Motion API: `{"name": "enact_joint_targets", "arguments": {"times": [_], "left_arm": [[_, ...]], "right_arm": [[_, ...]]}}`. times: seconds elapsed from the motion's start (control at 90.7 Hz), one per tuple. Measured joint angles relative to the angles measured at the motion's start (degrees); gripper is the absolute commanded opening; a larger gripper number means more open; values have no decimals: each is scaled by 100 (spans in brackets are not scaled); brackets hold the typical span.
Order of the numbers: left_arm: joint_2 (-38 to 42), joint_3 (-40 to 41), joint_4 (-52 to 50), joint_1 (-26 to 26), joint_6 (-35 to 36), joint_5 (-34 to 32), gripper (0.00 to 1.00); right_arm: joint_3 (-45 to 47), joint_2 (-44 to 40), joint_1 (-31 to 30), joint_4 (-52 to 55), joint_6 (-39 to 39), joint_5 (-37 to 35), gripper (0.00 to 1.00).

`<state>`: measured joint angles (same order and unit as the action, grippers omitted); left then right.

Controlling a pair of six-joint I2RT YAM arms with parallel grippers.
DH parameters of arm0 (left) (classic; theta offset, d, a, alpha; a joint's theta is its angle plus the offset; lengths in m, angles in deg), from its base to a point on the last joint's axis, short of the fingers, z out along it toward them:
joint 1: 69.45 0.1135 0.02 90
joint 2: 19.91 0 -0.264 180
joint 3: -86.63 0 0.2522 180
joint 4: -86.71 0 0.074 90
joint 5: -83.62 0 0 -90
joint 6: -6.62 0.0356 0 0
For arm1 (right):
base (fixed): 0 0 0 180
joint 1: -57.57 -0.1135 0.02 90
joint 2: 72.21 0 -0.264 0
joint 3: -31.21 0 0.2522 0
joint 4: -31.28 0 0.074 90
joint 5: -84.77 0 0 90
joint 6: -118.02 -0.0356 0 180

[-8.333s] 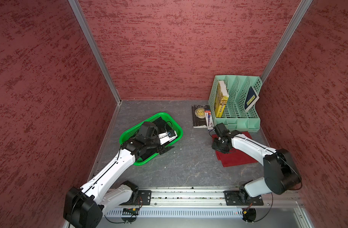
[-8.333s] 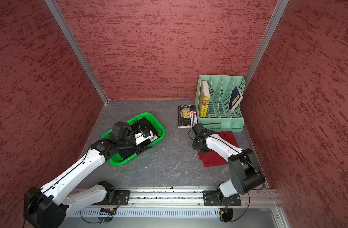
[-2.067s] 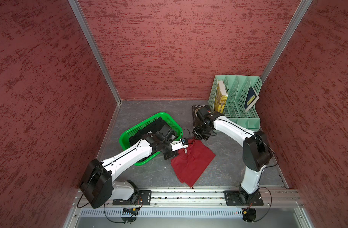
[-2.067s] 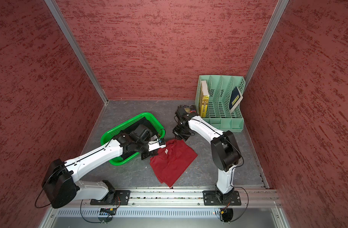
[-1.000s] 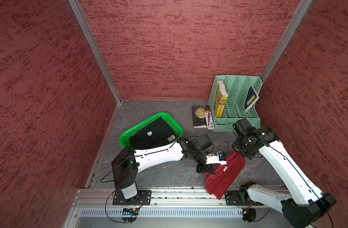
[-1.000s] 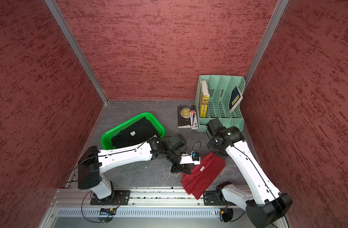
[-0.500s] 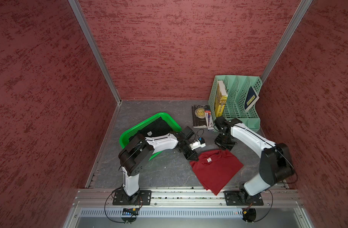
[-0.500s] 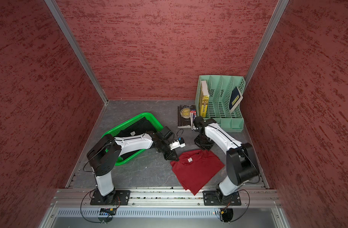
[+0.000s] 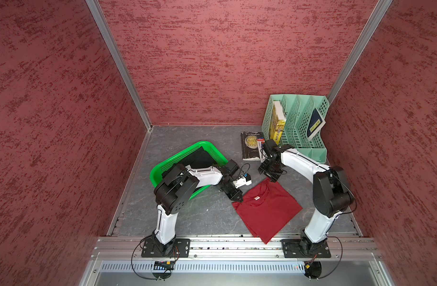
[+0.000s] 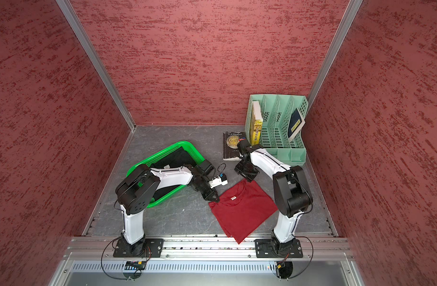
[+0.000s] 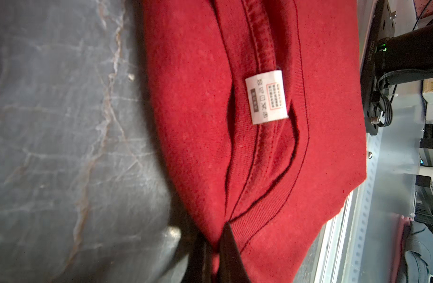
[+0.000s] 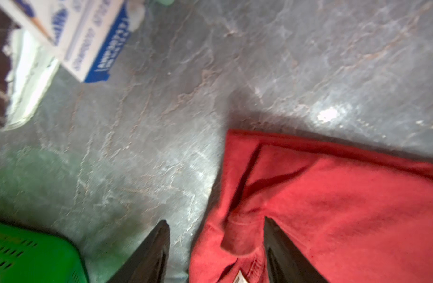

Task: Put the folded t-shirts into the basket
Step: Pick up the T-shirt from the center of the board.

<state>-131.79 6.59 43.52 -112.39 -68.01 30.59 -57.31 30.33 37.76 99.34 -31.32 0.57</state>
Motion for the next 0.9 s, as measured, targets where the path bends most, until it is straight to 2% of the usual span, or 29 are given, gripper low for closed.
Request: {"name": "enact_joint_targets", "arguments": {"times": [0.276,0.507,0.628,0.805,0.904], "left_arm": [[81,103,96,-4,114,-68,0],[92,109,103,-11,184,-90,0],[166,175,120,-11,227,-120,0],[369,260,94,-37,356,-199,0],[557,278,76,-76,455,-249,0]], "right_arm": [[-68,127,-72,343,-2,20,71],[-111,890,-140,411,-4,13,68],[-455,1180,-168,599,-2,-39,65],[-846,1460,-208,857,103,-90,56],[-957,1534,-223,964,212,-142,40]]}}
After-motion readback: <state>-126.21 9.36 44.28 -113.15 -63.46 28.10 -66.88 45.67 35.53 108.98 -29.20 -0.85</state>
